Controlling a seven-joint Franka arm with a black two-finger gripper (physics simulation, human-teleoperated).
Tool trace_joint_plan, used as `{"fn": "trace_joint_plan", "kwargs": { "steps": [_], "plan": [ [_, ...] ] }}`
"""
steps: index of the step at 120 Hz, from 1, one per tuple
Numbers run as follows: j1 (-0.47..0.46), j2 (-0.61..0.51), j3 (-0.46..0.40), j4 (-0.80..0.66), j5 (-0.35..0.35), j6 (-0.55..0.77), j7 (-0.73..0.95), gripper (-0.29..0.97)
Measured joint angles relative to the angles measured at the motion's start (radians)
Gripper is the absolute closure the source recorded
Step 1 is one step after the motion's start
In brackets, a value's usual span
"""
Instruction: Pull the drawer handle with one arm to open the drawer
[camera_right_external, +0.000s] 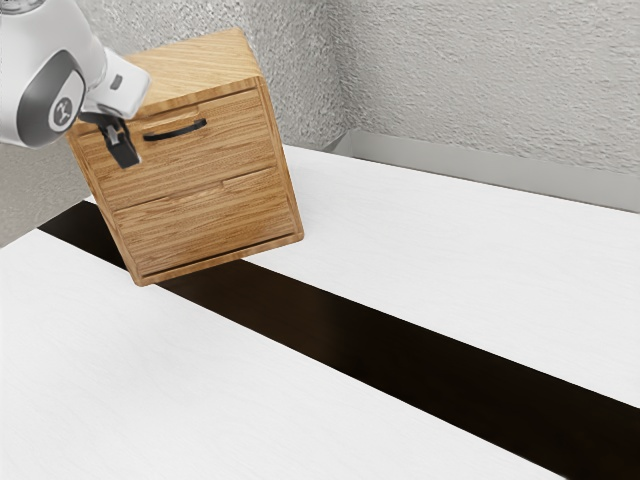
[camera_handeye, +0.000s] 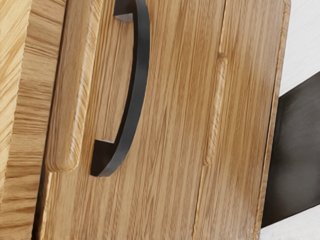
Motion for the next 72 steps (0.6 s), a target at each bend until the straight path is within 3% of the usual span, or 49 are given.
{"fn": "trace_joint_plan", "kwargs": {
  "steps": [72],
  "plan": [
    [0.030, 0.130, -0.007, 0.069, -0.078, 0.030, 0.062, 0.00]
  ]
}}
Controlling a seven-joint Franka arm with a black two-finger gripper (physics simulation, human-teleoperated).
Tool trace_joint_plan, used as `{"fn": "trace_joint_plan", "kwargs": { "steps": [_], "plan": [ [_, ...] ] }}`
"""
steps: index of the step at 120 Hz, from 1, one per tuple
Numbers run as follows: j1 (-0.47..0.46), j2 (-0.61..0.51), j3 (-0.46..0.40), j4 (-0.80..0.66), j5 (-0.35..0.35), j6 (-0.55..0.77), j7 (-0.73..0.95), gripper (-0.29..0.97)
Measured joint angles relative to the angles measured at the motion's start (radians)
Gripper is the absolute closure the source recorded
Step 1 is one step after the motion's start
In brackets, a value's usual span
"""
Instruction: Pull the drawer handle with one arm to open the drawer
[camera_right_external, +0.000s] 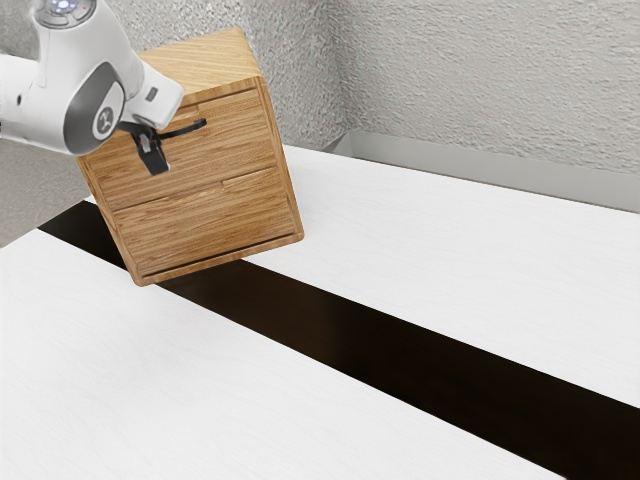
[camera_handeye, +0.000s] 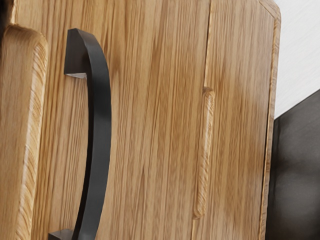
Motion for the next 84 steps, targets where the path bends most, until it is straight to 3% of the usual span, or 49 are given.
{"fn": "trace_joint_plan", "kwargs": {
  "steps": [84],
  "plan": [
    [0.012, 0.083, -0.018, 0.038, -0.063, 0.020, 0.045, 0.01]
  ]
}}
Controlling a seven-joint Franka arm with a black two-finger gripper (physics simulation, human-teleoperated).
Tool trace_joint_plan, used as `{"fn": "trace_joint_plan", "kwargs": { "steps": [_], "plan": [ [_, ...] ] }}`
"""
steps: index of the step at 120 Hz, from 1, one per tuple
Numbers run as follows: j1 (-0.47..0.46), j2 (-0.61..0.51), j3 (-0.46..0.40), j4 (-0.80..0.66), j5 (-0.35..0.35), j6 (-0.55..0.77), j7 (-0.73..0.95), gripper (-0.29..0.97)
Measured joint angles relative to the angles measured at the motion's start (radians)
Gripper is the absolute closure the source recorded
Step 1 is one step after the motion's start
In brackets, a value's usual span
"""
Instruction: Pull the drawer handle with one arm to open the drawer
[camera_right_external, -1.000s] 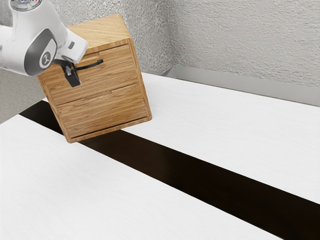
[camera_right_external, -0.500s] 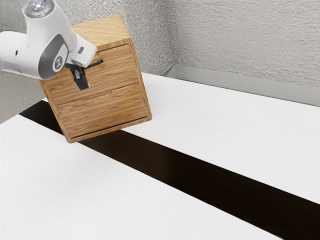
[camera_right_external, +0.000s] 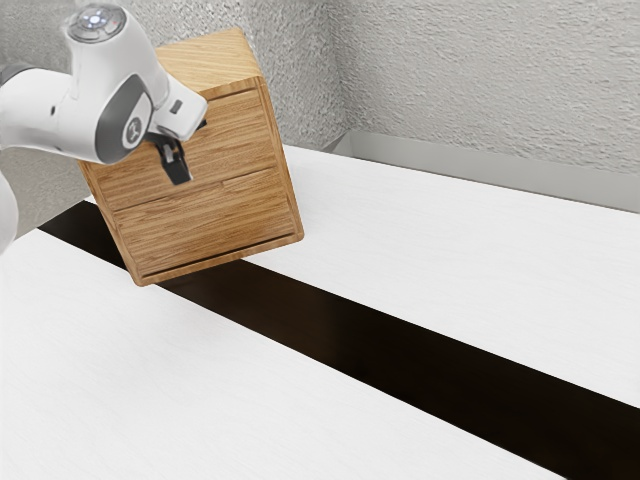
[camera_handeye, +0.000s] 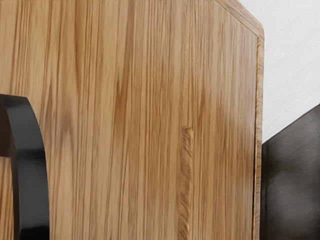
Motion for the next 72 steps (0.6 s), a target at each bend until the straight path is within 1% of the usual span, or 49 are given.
{"fn": "trace_joint_plan", "kwargs": {
  "steps": [37, 44, 57, 72],
  "plan": [
    [-0.001, -0.034, -0.015, -0.028, 0.003, -0.003, 0.010, 0.02],
    [-0.001, -0.051, -0.016, -0.042, 0.004, -0.004, 0.011, 0.02],
    [-0.001, -0.106, -0.030, -0.090, 0.008, -0.005, 0.013, 0.06],
    [-0.002, -0.165, -0.051, -0.147, 0.012, -0.006, 0.016, 0.02]
  ]
}}
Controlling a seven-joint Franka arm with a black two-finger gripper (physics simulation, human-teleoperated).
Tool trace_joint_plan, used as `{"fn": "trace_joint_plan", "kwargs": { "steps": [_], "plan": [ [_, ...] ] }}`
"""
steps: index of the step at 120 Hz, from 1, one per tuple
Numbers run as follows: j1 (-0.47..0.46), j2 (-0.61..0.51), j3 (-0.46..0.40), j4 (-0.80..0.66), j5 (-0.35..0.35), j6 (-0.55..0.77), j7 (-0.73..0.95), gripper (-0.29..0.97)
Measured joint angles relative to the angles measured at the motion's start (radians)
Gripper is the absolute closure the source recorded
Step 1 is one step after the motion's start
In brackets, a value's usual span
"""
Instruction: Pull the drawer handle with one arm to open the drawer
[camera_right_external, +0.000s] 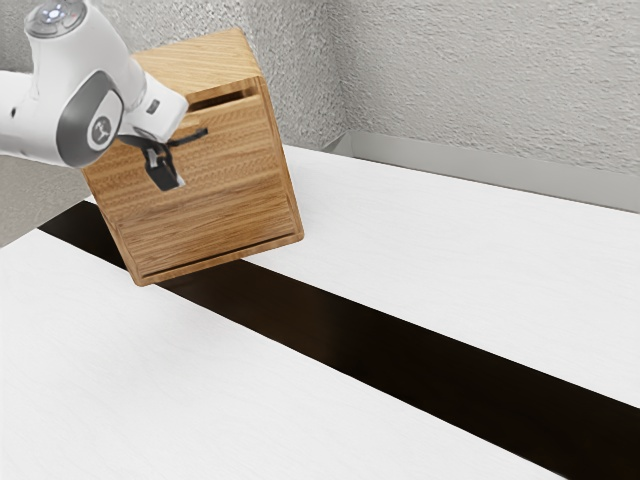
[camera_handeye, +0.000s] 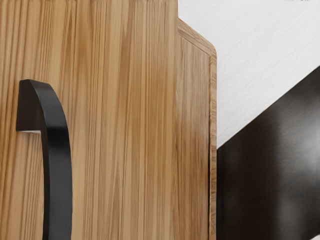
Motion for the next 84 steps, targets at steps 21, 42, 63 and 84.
{"fn": "trace_joint_plan", "kwargs": {
  "steps": [21, 42, 63, 84],
  "plan": [
    [0.000, -0.015, -0.029, -0.031, 0.001, 0.001, 0.002, 0.01],
    [0.002, 0.001, -0.046, -0.036, -0.003, 0.004, 0.003, 0.00],
    [0.021, -0.027, -0.080, -0.075, 0.001, 0.005, 0.004, -0.07],
    [0.004, -0.111, -0.090, -0.125, 0.013, 0.001, 0.005, 0.11]
  ]
}}
